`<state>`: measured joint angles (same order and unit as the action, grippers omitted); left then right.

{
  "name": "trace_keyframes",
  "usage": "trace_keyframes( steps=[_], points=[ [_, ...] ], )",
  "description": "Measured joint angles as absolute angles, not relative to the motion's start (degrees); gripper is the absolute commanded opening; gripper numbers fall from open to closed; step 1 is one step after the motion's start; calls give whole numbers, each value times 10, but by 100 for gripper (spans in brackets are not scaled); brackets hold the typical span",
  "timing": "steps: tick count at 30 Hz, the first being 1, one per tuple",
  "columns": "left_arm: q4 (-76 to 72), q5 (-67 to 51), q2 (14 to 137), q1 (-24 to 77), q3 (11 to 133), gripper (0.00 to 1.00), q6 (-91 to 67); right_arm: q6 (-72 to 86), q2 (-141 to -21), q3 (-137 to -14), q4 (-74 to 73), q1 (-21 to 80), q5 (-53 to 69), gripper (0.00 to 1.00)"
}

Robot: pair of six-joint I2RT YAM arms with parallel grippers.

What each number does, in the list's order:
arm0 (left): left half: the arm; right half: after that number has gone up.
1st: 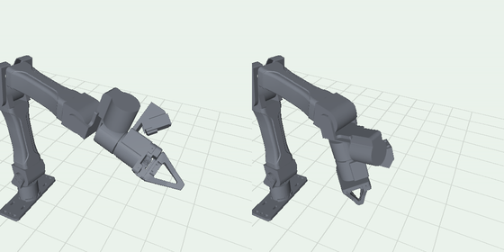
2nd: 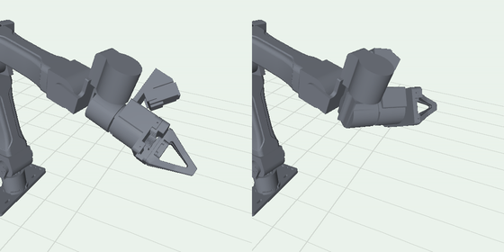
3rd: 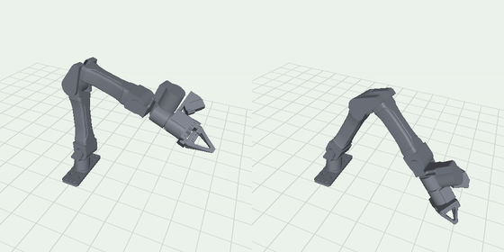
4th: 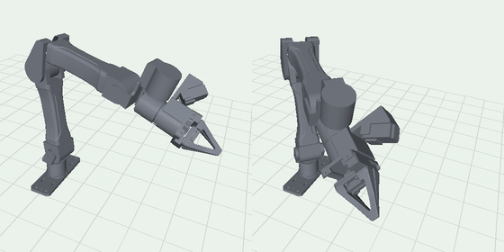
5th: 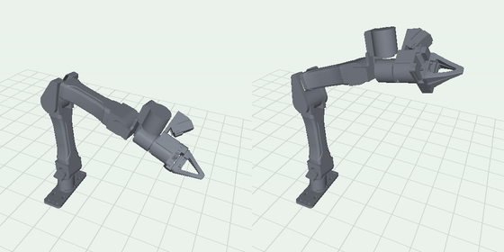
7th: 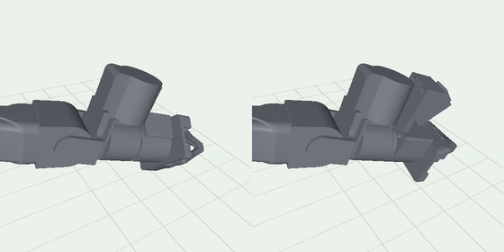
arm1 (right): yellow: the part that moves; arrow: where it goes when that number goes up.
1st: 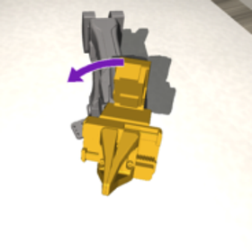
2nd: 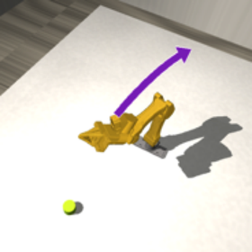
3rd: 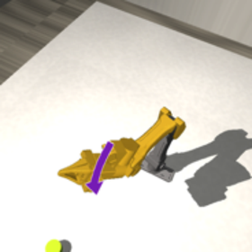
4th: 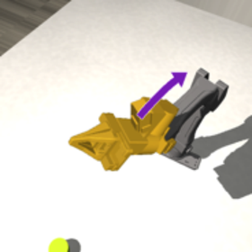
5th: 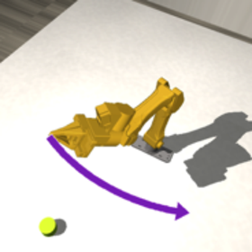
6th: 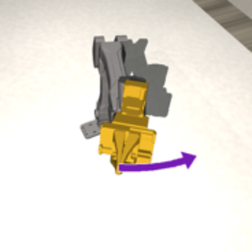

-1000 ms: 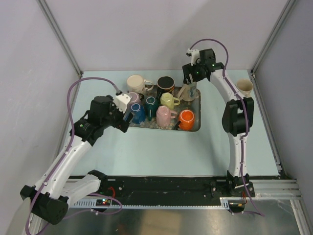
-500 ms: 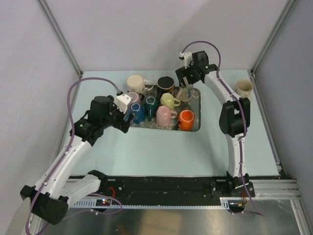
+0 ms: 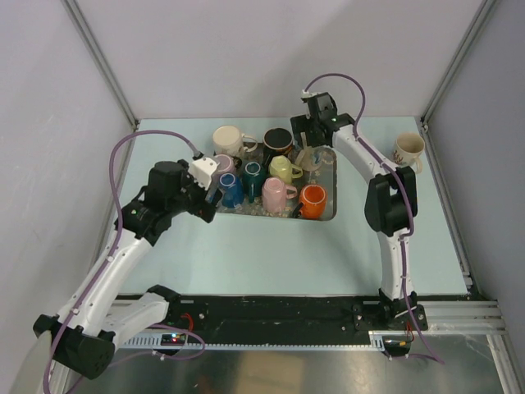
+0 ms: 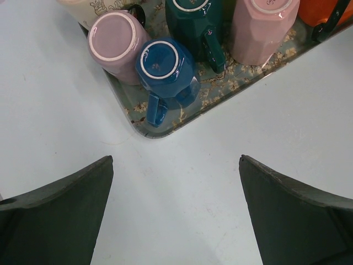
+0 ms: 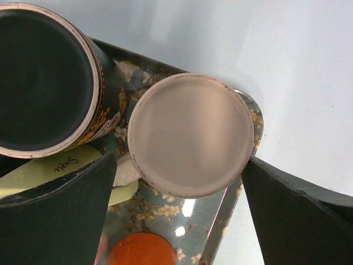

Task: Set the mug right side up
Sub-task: Turn over the cup on the tray.

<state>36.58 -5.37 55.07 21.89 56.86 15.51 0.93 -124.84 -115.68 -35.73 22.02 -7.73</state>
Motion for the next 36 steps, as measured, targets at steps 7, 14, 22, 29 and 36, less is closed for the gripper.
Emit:
trace_keyframes(
  steps=[7, 14, 22, 29, 36],
  points=[
    [366, -57, 547, 211, 568, 100, 155, 43, -1248, -1128, -355, 221, -96, 99],
    [366, -65, 547, 205, 569, 100, 155, 33, -1241, -1084, -328, 216, -94, 99],
    [366, -80, 547, 204, 568, 100, 154, -9, -1224, -1035, -328, 176, -66, 92],
    [366, -94, 547, 204, 568, 100, 154, -32, -1189, -991, -336, 128, -1, 58],
    [366, -97, 546, 204, 568, 100, 152, -66, -1188, -990, -336, 113, 95, 49]
  ],
)
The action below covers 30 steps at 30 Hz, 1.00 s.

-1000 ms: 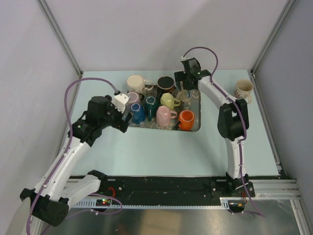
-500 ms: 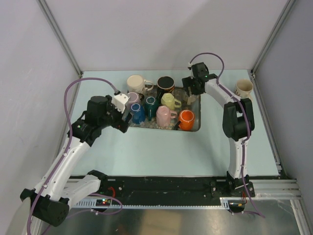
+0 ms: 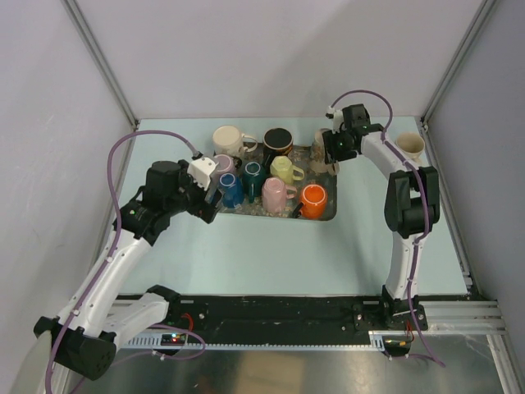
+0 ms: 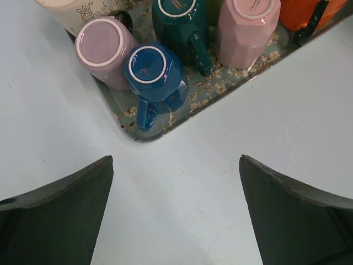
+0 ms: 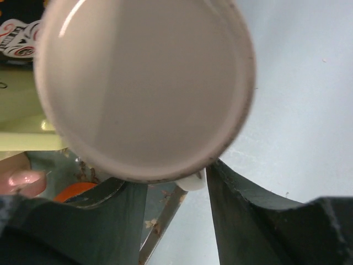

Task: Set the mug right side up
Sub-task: Turn over the cup on the tray.

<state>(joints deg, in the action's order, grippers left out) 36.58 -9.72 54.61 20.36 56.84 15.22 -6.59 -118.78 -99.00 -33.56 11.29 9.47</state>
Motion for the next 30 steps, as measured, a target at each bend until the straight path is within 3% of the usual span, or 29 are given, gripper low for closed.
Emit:
trace_keyframes(
  steps=[21, 27, 30],
  points=[
    [366, -96, 547, 203, 569, 100, 157, -123, -1191, -966, -334, 90, 149, 30],
    [366, -94, 552, 202, 577, 100, 166, -136, -1196, -972, -336, 100, 162, 4],
    [366, -94, 552, 202, 582, 100, 172, -136, -1197, -974, -337, 103, 169, 0]
  ],
)
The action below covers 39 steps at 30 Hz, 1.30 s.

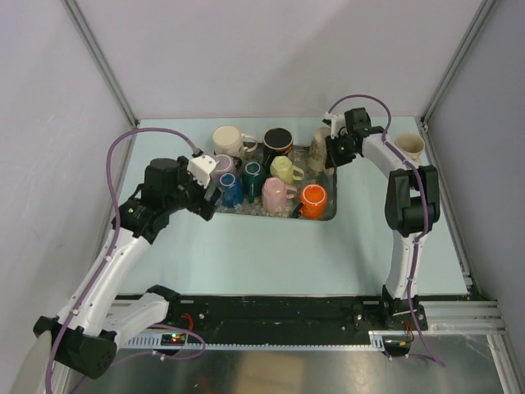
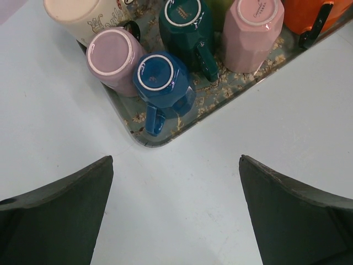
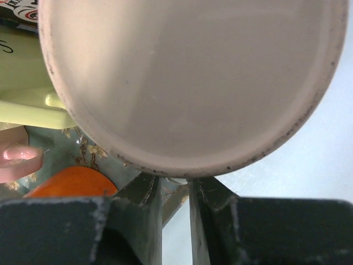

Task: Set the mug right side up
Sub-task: Turn over the cup on the tray.

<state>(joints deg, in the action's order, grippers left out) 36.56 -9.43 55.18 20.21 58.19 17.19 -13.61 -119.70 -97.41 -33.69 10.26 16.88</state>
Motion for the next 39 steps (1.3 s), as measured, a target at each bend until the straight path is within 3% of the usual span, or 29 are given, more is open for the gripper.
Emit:
trace_keyframes(
  steps=[13, 26, 33, 39],
  points=[
    [357, -136, 564, 213, 613, 100, 251, -71, -1180, -998, -399, 20, 340, 0],
    [302, -131, 594, 316, 639, 100, 355, 110, -1047, -961, -329, 5, 530, 0],
    [207, -88, 595, 372, 606, 100, 360, 270, -1021, -893, -240, 8, 546, 0],
    [38, 20, 611, 456, 531, 100, 361, 380, -1009, -889, -229, 33, 474, 0]
  ],
)
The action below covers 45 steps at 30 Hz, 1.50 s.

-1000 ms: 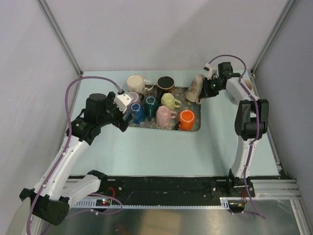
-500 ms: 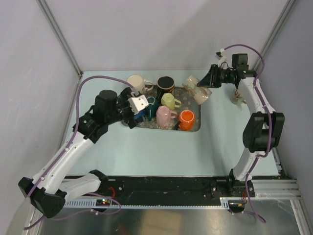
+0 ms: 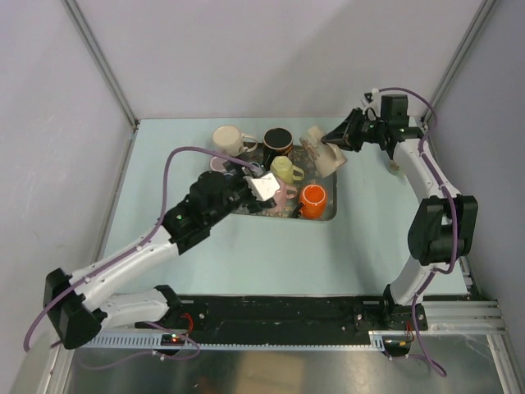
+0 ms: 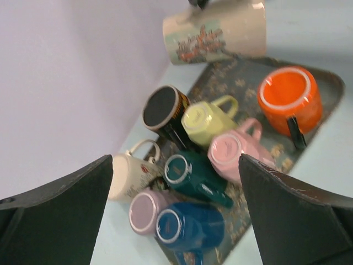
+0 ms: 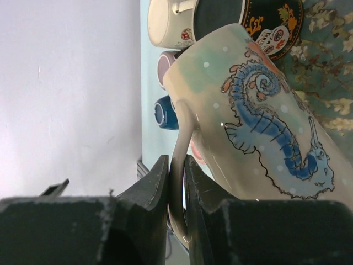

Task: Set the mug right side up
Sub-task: Turn over the cup on the tray.

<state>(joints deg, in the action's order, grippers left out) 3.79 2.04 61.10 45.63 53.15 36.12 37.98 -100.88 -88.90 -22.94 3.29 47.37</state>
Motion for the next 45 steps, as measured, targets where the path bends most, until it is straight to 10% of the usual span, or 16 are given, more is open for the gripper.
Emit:
trace_keyframes(
  steps=[15, 45],
  points=[
    [-181, 108, 743, 495, 578, 100, 399, 611, -944, -971, -188, 133, 286, 0],
    [-353, 121, 770, 463, 575, 98, 480, 686, -943, -991, -82, 241, 292, 0]
  ],
)
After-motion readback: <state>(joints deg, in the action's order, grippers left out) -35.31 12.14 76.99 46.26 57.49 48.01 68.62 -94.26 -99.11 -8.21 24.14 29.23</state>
